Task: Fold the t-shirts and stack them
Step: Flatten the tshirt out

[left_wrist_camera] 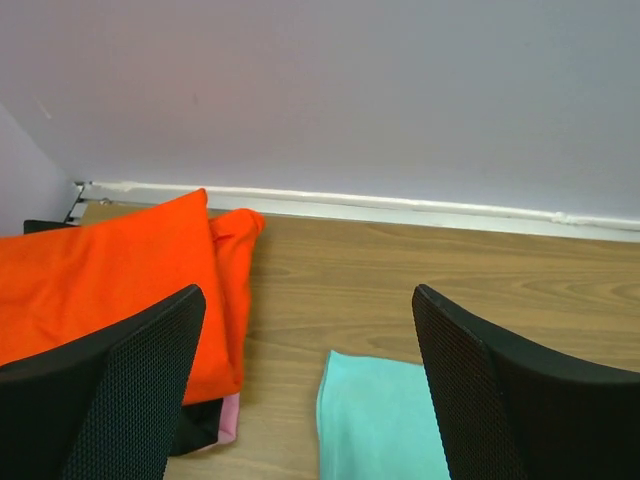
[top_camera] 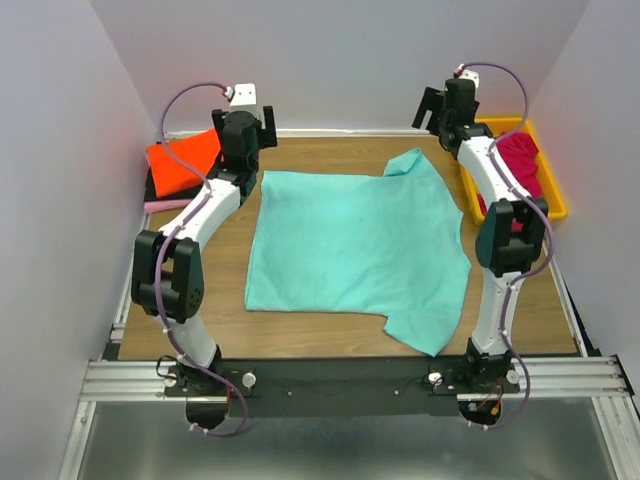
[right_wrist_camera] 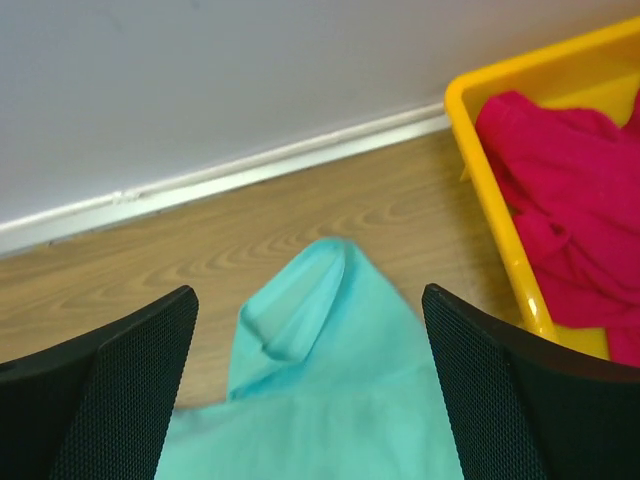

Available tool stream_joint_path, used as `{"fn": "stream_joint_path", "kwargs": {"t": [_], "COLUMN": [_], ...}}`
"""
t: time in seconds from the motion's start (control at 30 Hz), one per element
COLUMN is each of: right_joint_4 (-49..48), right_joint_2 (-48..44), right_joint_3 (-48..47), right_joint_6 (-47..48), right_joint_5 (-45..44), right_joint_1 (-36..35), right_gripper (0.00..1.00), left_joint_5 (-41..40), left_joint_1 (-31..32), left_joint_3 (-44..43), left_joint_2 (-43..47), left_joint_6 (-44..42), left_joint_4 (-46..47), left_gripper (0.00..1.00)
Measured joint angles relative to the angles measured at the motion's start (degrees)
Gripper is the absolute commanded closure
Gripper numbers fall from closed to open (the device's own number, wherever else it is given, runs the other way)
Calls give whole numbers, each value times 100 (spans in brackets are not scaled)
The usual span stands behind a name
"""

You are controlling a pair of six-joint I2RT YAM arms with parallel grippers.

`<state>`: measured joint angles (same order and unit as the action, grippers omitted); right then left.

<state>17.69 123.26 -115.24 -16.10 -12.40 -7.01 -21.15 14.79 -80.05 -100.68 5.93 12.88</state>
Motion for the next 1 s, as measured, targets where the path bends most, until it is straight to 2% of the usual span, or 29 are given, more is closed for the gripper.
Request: {"fn": "stream_joint_path", "kwargs": {"t": [0.1,0.27,0.43,0.57,0.73,1.0], "right_joint_4": [-31,-247,-358,-404,-433,-520], "right_joint_2": [-404,-1593,-2199,-2315,-2430,-2389], "right_joint_3": [452,1884,3091,3967,4739,4972], "right_joint_6": [-48,-229,-511,-743,-938,-1010], "right_joint_5": [184,345,570,748,852,918], "right_joint_1": [-15,-52,-52,-55,-105,-131], "right_gripper": [0,0,0,0,0,0], "left_joint_5": [103,195,267,302,566,1143], "left_joint_1": [79,297,619,957,1250,1233], "left_joint_3": [144,1117,2096,2791,3104,3056], "left_joint_2": [234,1128,1510,1532,1517,693], "left_joint_6": [98,365,756,1071,1351,1690], "left_joint_4": [101,385,503,444,415,485], "left_gripper": [8,9,9,9,9,12]}}
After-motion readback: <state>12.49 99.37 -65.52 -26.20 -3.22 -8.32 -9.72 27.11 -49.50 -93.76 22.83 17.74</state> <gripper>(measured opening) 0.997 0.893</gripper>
